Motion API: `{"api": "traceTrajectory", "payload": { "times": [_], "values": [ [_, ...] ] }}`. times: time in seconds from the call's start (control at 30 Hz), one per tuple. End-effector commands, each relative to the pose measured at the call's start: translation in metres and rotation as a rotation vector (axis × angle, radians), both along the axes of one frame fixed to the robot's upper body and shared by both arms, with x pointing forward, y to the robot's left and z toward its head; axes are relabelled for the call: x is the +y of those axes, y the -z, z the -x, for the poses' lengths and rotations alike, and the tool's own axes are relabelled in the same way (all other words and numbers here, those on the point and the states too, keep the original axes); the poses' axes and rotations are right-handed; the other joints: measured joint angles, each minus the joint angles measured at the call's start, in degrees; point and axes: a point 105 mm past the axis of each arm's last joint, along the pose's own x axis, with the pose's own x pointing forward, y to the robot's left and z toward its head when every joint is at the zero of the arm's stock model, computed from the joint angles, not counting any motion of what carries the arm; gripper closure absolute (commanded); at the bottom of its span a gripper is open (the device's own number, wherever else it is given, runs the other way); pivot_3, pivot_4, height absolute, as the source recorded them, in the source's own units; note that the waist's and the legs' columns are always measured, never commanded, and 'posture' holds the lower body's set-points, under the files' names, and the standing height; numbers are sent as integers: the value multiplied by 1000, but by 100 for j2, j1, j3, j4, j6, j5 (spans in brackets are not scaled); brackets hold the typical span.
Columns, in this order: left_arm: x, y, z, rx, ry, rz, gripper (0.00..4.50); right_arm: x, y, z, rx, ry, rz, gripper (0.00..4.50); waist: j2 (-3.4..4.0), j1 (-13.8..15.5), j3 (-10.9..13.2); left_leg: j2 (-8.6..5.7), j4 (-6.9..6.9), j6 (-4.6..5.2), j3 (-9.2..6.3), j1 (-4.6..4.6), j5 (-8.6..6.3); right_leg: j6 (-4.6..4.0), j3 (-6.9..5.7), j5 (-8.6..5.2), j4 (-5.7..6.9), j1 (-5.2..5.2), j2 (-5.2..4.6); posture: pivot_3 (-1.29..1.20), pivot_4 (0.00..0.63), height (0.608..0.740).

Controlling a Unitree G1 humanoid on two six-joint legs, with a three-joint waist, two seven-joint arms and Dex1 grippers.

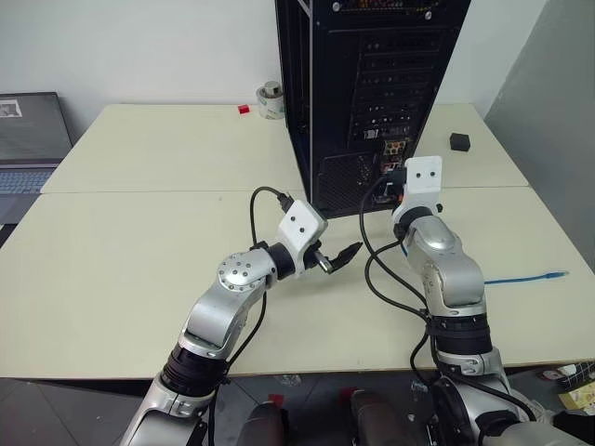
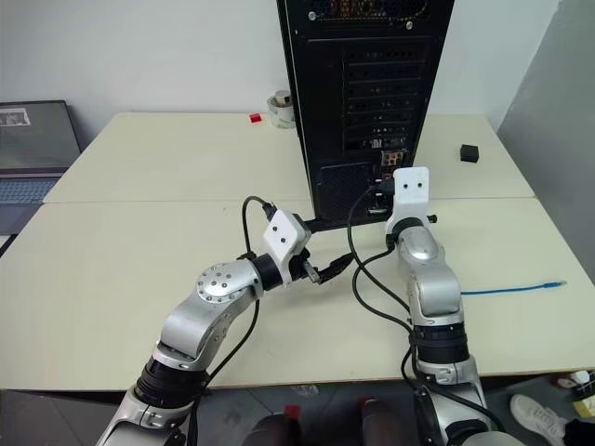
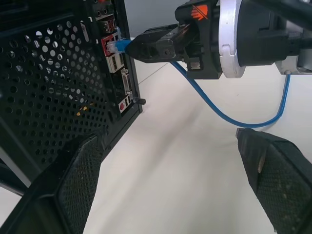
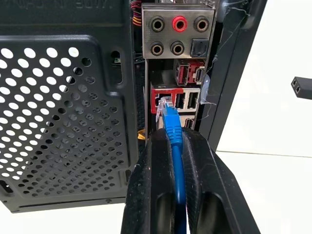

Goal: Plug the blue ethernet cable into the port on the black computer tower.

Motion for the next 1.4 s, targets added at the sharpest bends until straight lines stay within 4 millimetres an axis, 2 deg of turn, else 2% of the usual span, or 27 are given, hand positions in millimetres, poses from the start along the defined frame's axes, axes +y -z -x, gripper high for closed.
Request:
{"api": "traceTrajectory", "payload": {
  "times": [0.03,0.43,0.63,0.97,1.33,1.4],
  "values": [
    [1,-13,2,-51,0,26,17,4,-20,1,-78,-15,-8,4500,0,0,0,0,0,0,0,0,0,0,0,0,0,0,0,0,150,740],
    [0,-13,1,-52,1,27,17,2,-22,-2,-90,3,8,4500,0,0,0,0,0,0,0,0,0,0,0,0,0,0,0,0,150,740],
    [0,-14,1,-53,0,28,17,7,-18,-5,-82,1,12,4500,0,-4,0,1,0,0,1,1,0,0,0,0,0,0,0,0,150,740],
    [0,-15,2,-56,-1,29,17,15,-24,-12,-97,-19,11,4500,0,-16,0,1,1,0,3,3,0,-1,2,0,2,0,1,0,150,740],
    [2,-14,2,-57,-6,25,17,11,-22,-14,-99,-51,-3,4500,0,-67,0,4,2,0,7,9,0,-1,6,1,6,0,6,0,150,740],
    [3,-14,1,-58,-7,23,0,5,-20,-12,-98,-53,4,3831,0,-71,0,4,2,0,7,9,0,-1,7,1,6,0,6,0,150,740]
  ]
}}
